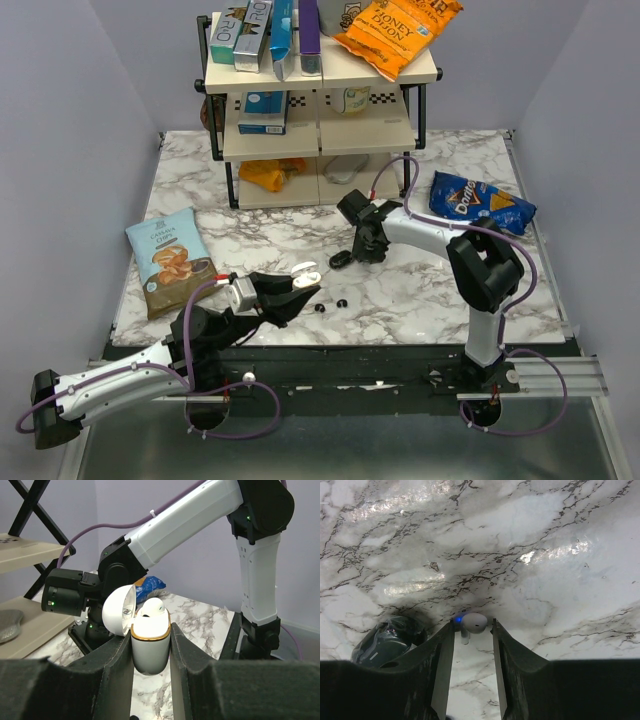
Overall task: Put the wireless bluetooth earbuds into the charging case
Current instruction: Pick up the earbud from the center of the board.
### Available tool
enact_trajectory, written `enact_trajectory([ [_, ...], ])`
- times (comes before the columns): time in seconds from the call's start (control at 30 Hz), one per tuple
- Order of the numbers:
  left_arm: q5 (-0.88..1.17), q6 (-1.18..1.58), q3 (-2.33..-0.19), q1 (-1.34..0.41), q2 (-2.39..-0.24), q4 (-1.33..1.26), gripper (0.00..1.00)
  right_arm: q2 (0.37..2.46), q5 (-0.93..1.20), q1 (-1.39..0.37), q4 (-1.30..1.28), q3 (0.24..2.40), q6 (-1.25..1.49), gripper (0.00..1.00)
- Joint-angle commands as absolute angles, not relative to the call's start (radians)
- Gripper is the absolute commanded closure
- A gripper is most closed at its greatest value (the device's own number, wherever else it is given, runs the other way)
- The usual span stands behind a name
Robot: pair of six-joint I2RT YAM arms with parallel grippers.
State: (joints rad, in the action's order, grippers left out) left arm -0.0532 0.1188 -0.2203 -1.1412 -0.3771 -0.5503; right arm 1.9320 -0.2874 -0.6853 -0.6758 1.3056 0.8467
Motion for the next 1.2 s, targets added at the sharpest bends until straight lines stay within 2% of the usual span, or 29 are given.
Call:
enact_trajectory([
  [0.0, -0.074, 0.109, -0.236, -1.147, -0.376, -0.561, 1.0, 2.031, -0.308, -0.661, -0.715, 1.272, 0.831, 0.55],
  [0.1, -0.074, 0.109, -0.236, -1.147, -0.376, -0.56, 1.0, 2.034, -0.311, -0.657, -0.712, 1.273, 0.825, 0.56],
  [0.2, -0.072, 0.11, -0.236, -1.149, -0.377, -0.558, 1.0, 2.04, -0.308, -0.653, -0.707, 1.275, 0.818, 0.61],
  [0.33, -0.074, 0.11, -0.235, -1.149, -0.377, -0.558, 1.0, 2.029, -0.293, -0.653, -0.681, 1.246, 0.815, 0.76],
  [0.5, -0.071, 0.112, -0.236, -1.149, -0.382, -0.561, 1.0, 2.008, -0.288, -0.653, -0.654, 1.195, 0.818, 0.84],
  [0.6, -0.069, 0.112, -0.238, -1.147, -0.388, -0.561, 1.0, 1.99, -0.291, -0.653, -0.634, 1.172, 0.808, 0.92],
  [0.63, -0.069, 0.112, -0.236, -1.147, -0.388, -0.563, 1.0, 1.973, -0.298, -0.655, -0.63, 1.164, 0.805, 0.99],
  [0.83, -0.077, 0.109, -0.235, -1.147, -0.394, -0.561, 1.0, 1.798, -0.385, -0.681, -0.513, 1.056, 0.752, 0.99],
  [0.97, -0.087, 0.098, -0.235, -1.147, -0.416, -0.593, 1.0, 1.545, -0.454, -0.739, -0.451, 1.025, 0.674, 0.99],
  [1.17, -0.1, 0.052, -0.256, -1.147, -0.492, -0.695, 1.0, 1.281, -0.489, -0.822, -0.403, 1.069, 0.508, 0.99],
])
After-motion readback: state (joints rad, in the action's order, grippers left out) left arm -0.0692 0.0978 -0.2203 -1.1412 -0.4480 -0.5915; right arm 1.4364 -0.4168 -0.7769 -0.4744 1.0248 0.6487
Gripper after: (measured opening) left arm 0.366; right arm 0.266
